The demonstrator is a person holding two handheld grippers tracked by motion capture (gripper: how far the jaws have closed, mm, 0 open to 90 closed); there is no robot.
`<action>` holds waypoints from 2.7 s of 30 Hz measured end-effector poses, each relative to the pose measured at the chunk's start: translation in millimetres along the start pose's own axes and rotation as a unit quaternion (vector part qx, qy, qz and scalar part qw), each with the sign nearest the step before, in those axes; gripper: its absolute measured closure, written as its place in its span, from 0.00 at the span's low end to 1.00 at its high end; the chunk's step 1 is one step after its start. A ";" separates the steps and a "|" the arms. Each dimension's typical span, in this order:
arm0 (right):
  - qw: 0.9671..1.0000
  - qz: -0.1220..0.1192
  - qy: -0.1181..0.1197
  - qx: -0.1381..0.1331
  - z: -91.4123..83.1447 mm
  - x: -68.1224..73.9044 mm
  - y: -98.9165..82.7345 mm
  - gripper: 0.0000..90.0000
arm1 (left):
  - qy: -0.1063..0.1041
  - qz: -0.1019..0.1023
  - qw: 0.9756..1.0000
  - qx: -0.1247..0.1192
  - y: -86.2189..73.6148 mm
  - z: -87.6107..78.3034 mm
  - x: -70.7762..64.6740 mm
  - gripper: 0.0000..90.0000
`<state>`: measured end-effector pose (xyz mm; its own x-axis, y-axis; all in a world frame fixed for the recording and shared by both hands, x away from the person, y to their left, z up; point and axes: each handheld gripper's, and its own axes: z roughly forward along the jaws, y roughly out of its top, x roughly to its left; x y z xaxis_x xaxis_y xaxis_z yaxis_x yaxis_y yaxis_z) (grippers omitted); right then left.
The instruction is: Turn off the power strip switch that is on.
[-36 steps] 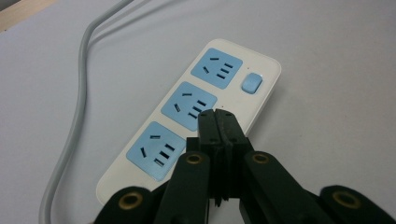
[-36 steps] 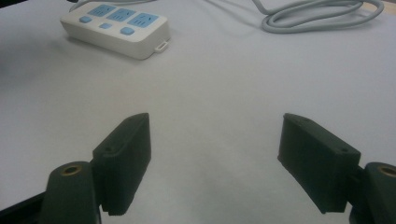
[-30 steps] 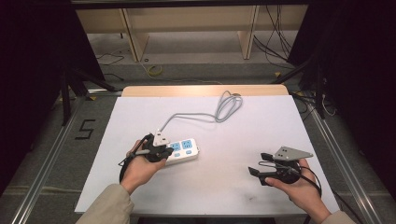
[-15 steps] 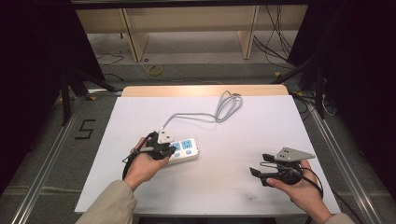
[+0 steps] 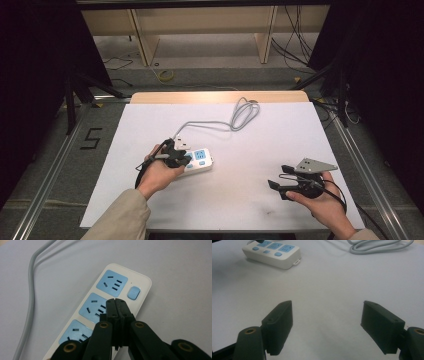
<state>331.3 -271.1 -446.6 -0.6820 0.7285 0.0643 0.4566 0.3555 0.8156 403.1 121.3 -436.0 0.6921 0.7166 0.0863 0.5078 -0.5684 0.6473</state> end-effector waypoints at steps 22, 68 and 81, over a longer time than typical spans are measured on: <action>1.000 0.002 0.002 0.002 0.9 0.2 -0.4 0.29 | -0.011 0.018 0.999 0.044 6.8 15.0 -3.2 1.00; 1.000 -0.001 0.006 0.011 1.8 0.7 -1.5 0.29 | -0.014 0.031 0.995 0.093 15.6 21.5 -2.3 1.00; 1.000 -0.001 0.007 0.011 1.8 1.1 -1.6 0.29 | -0.014 0.024 0.995 0.098 16.9 22.0 -1.3 1.00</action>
<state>330.8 -269.8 -448.9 -0.6914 0.7190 0.0707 0.4668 0.3699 0.8033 422.1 101.8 -441.8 0.7308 0.6767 0.0899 0.5625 -0.6716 0.4823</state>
